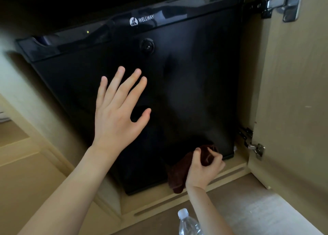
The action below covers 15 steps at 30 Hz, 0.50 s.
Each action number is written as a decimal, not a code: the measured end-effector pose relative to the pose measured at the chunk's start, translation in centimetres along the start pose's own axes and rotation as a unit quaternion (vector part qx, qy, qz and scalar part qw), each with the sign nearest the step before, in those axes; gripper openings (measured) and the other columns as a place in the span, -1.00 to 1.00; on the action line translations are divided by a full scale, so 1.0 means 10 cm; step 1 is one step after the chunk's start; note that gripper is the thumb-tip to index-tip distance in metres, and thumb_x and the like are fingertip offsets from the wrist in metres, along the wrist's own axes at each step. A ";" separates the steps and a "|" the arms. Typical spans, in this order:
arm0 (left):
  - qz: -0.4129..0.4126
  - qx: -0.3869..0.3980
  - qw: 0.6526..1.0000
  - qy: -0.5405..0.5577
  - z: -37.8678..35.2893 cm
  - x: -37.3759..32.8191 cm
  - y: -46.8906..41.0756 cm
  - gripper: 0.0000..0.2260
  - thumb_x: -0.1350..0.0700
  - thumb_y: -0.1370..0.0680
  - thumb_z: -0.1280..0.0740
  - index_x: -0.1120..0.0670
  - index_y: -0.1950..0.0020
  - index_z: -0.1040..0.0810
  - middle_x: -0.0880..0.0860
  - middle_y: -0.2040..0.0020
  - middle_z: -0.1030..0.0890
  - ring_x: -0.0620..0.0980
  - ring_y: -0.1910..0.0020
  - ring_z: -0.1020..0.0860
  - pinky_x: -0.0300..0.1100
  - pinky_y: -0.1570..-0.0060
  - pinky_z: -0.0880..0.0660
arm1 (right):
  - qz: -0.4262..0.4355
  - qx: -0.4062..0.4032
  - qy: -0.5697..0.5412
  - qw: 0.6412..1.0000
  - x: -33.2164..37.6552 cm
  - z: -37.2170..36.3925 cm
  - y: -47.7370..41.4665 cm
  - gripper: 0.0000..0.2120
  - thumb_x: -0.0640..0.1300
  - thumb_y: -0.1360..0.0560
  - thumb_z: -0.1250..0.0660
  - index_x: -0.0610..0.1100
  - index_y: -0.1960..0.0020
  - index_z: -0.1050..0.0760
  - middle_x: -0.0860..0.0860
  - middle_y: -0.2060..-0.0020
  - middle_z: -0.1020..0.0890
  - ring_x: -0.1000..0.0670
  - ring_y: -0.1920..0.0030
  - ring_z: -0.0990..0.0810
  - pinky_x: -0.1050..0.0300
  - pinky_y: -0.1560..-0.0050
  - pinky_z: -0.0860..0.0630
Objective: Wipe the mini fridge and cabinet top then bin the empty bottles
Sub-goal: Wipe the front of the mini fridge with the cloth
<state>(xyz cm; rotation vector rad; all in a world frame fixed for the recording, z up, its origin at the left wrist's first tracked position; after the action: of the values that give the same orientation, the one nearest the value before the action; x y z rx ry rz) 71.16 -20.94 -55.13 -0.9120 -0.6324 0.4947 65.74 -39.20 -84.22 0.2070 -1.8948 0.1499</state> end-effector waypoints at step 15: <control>-0.013 -0.010 0.999 0.031 -0.01 -0.16 -0.29 -0.48 0.04 -0.53 -0.41 0.12 -0.48 -0.44 0.08 -0.51 -0.40 0.12 -0.57 -0.24 0.06 -0.59 0.01 | 0.303 0.061 -0.057 0.949 2.57 -0.88 -0.21 -0.71 -0.11 -0.40 -0.50 -0.19 -0.05 -0.54 -0.02 0.01 -0.37 -0.14 -0.03 -0.51 0.04 -0.09 -0.52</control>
<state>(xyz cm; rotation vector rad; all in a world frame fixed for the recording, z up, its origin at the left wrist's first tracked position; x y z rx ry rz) 70.42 -23.54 -53.23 -0.9329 -0.5929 0.4368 66.10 -41.19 -57.04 -0.2993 -2.0145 0.6838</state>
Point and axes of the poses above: each hand's wrist, its own y-axis away from the middle knuckle, its own z-axis out of the back of the hand, x = y × z, the point moved 10 cm from there along -y, towards the middle knuckle
